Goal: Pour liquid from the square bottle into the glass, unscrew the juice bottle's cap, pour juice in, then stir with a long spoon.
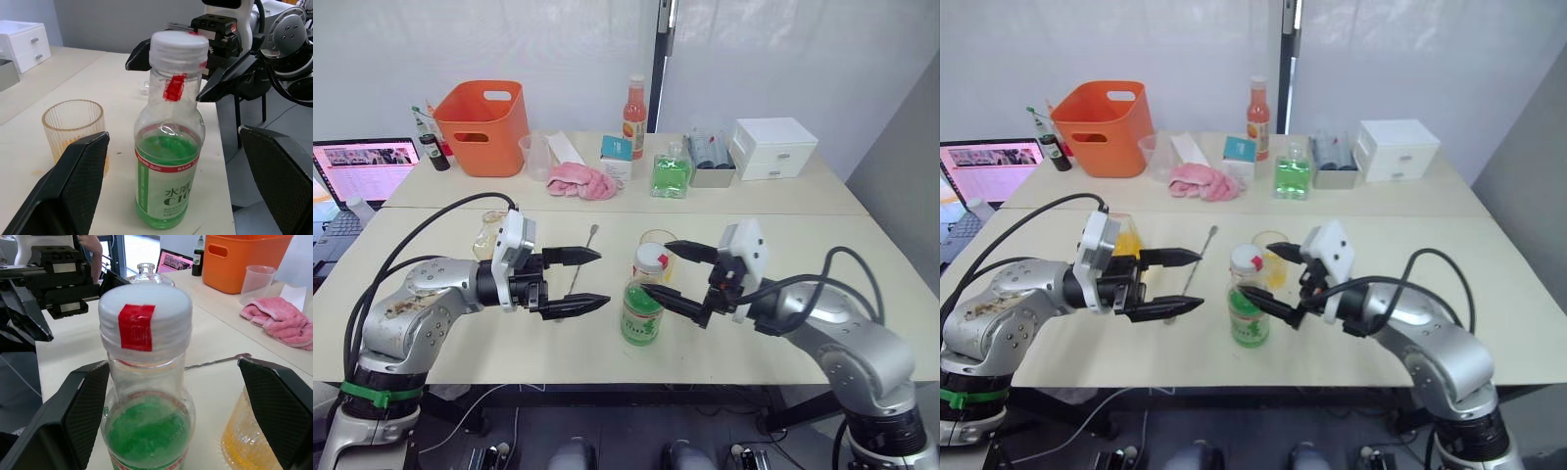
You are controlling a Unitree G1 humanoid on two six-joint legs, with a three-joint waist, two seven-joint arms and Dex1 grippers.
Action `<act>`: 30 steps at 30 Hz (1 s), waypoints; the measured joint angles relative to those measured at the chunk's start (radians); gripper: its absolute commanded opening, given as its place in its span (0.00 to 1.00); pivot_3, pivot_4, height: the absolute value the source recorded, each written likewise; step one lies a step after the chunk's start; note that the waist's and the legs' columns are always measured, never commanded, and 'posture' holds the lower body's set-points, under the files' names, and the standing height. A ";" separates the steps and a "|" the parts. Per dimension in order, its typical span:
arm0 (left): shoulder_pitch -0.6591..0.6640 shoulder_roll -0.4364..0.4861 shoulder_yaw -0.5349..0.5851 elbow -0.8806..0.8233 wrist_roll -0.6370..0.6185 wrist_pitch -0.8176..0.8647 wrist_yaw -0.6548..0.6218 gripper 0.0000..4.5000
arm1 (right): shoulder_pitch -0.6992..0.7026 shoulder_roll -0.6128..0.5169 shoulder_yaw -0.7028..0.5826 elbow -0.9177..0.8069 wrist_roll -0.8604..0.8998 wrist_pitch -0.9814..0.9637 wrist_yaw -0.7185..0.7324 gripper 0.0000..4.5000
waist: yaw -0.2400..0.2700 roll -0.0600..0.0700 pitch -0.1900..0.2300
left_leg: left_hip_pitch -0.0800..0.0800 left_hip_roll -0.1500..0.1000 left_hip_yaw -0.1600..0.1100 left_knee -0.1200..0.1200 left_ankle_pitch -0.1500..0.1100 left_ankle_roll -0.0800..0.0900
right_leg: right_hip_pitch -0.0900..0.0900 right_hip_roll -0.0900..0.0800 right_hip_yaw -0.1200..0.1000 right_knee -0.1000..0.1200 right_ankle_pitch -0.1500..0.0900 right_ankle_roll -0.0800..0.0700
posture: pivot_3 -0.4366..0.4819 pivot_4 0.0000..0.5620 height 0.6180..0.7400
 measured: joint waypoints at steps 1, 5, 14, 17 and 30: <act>-0.023 -0.008 -0.011 0.000 0.000 0.011 0.011 1.00 | -0.005 -0.023 -0.028 0.001 0.041 0.011 0.026 0.99 | 0.001 0.000 0.000 | 0.000 0.000 0.000 0.000 0.000 0.000 | 0.000 0.000 0.000 0.000 0.000 0.000 | 0.48 0.27 0.79; -0.074 -0.061 -0.066 0.000 0.017 0.045 0.062 1.00 | -0.027 -0.091 -0.085 0.008 0.148 0.048 0.098 0.99 | 0.000 0.000 0.000 | 0.000 0.000 -0.001 0.000 0.000 0.000 | 0.000 0.000 0.000 0.000 0.000 0.000 | 0.48 0.27 0.79; -0.166 -0.133 -0.176 0.013 0.088 0.082 0.142 1.00 | -0.069 -0.128 -0.077 0.065 0.151 0.059 0.098 0.99 | -0.002 0.000 0.000 | -0.001 0.000 0.000 0.000 0.000 0.000 | -0.001 0.001 0.001 0.000 0.000 0.000 | 0.48 0.27 0.79; -0.159 -0.133 -0.179 0.003 0.100 0.082 0.146 1.00 | -0.069 -0.126 -0.073 0.070 0.142 0.058 0.085 0.99 | -0.001 0.000 0.000 | 0.000 0.000 -0.001 0.000 0.000 0.000 | -0.001 0.001 0.001 0.000 0.000 0.000 | 0.48 0.27 0.79; -0.108 -0.154 -0.179 -0.012 0.102 0.079 0.162 1.00 | -0.069 -0.124 -0.056 0.070 0.117 0.058 0.060 0.99 | 0.001 0.000 0.000 | 0.000 0.000 -0.003 0.000 0.000 0.000 | -0.001 0.000 0.001 0.000 0.000 0.000 | 0.48 0.27 0.79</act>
